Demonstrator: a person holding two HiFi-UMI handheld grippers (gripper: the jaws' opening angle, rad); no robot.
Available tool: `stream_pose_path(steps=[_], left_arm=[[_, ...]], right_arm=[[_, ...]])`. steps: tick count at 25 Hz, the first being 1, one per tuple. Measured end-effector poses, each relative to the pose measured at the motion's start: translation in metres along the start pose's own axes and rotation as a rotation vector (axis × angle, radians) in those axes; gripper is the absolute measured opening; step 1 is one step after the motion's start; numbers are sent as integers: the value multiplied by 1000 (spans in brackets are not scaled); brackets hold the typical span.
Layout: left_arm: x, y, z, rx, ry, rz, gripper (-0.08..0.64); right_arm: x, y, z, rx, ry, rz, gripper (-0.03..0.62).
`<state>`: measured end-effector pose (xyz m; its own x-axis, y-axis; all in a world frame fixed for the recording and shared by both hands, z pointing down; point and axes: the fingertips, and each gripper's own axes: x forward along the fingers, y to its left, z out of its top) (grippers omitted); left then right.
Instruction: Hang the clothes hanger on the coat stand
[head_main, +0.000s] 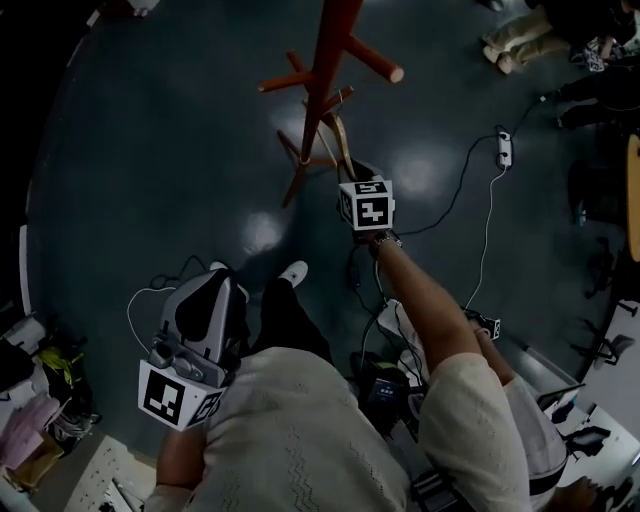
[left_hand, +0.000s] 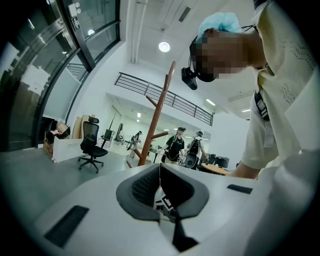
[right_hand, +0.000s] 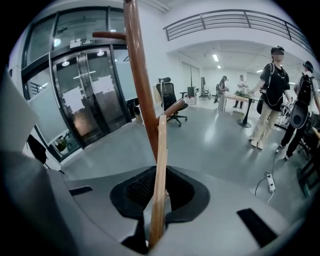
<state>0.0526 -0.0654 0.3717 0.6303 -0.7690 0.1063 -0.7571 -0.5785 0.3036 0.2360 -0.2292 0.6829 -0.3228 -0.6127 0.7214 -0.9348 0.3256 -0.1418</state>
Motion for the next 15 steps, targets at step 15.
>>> stream_pose_path(steps=[15], left_arm=[[-15, 24, -16, -42, -3, 67, 12]], right_arm=[[32, 0, -12, -124, 91, -23, 69]])
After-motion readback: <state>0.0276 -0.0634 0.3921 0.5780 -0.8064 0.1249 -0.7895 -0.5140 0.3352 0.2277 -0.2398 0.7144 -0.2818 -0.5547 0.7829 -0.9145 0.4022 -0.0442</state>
